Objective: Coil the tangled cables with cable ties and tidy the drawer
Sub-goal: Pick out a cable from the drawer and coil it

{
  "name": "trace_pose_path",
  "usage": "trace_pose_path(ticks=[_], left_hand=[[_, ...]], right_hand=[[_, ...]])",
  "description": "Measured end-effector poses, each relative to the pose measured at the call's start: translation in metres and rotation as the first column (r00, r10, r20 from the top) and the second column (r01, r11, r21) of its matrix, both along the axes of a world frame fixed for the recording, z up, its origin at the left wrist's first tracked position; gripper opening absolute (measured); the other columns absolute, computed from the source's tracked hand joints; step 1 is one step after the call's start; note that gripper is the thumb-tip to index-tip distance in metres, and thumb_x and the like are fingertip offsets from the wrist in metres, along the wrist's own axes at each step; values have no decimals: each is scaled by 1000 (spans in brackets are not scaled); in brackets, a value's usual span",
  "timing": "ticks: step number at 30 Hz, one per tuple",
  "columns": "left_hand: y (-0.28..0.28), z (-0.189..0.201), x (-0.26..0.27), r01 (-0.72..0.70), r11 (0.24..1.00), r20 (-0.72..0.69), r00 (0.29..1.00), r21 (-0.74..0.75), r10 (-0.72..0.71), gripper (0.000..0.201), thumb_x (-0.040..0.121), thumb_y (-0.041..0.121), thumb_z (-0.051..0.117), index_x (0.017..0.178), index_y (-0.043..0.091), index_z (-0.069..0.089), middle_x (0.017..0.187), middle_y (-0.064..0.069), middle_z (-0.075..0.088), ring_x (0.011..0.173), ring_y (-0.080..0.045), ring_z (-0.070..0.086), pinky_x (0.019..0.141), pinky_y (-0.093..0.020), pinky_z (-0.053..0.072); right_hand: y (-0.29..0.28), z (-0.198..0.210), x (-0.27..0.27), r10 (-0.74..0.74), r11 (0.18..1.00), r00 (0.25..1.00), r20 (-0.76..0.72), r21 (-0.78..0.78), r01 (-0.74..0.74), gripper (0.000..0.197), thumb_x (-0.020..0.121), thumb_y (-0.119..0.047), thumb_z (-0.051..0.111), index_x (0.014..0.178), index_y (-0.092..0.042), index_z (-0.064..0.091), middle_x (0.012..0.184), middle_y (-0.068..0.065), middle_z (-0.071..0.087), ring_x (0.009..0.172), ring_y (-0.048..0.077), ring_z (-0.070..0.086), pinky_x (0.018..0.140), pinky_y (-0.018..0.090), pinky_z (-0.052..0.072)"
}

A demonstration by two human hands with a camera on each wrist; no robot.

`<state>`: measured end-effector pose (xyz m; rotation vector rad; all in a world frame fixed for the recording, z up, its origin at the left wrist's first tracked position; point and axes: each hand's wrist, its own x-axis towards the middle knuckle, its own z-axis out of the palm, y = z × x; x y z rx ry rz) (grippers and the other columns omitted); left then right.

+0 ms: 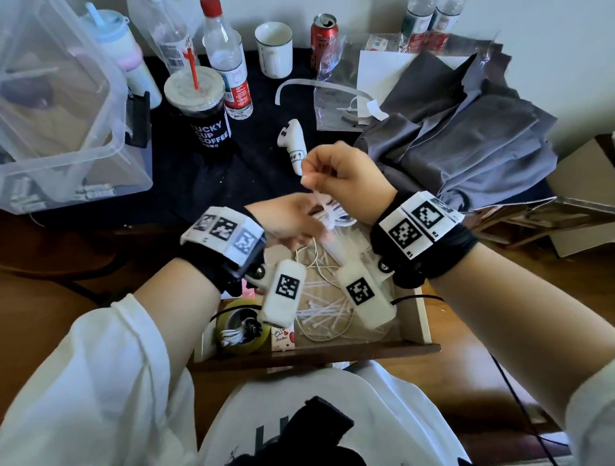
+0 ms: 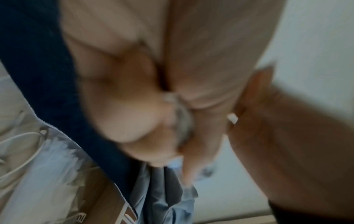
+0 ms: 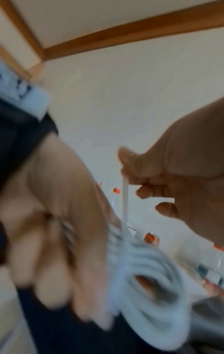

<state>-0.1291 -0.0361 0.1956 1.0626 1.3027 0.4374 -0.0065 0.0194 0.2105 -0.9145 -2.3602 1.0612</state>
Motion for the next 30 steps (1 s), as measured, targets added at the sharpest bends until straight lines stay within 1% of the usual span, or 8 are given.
trace_pose_path(ticks=[3,7,10,13,16,19,26,30], left_hand=[[-1,-4,-2,-2,1000,47,999,-19,3,25,89,-3,54,79,19,52,45,11,43,38,-2,30,36,-13,19],[-9,-28,-22,-229,971,175,955,-71,239,39,81,-2,62,109,24,56,58,6,47,37,-1,30,34,-12,16],[-20,-50,-32,-349,918,193,904,-187,383,16,86,-5,51,82,10,52,56,-1,41,32,0,28,37,-14,7],[-34,-73,-35,-356,870,217,871,-340,441,19,89,-7,42,74,3,47,52,-1,47,31,-2,32,30,-11,15],[-51,-112,-41,-420,813,49,877,-404,478,5,88,-5,52,87,-1,54,67,-11,51,40,-8,43,31,-14,24],[-67,-153,-55,-521,748,-152,848,-411,508,8,87,4,61,79,4,60,64,-7,48,46,-11,43,36,-16,31],[-80,-208,-72,-741,510,-207,635,-437,744,13,95,10,51,84,16,54,82,-3,59,67,-7,57,52,-18,48],[-80,-219,-74,-831,392,-203,494,-394,845,24,98,3,42,83,19,53,60,5,66,63,-6,60,61,-23,43]], right_hand=[[-3,2,-8,-26,989,984,-178,-149,-1,18,82,-15,61,68,-24,52,65,-14,50,58,-5,45,63,9,36],[7,-20,-1,-195,942,948,-253,-319,108,9,83,-13,67,80,-19,61,73,-9,57,64,0,49,66,11,43],[2,-55,8,-188,849,966,-176,-523,70,29,85,-5,63,112,-14,54,90,2,56,76,9,52,73,12,47],[-17,-94,10,-62,733,995,-82,-680,-10,41,86,-3,61,121,-21,48,96,2,59,74,7,59,66,16,51],[-38,-134,7,-114,561,993,-10,-826,56,42,85,-2,61,124,-17,50,91,2,63,65,7,64,63,19,54],[-55,-177,9,-223,413,961,163,-877,245,48,85,-2,62,130,-12,48,93,1,64,70,12,64,66,20,54],[-73,-238,29,-398,73,825,402,-882,465,16,92,-3,50,103,-14,55,83,5,61,51,7,59,53,19,45],[-69,-250,49,-542,-51,712,446,-863,502,19,93,1,46,86,-13,57,67,4,64,43,7,59,39,13,40]])
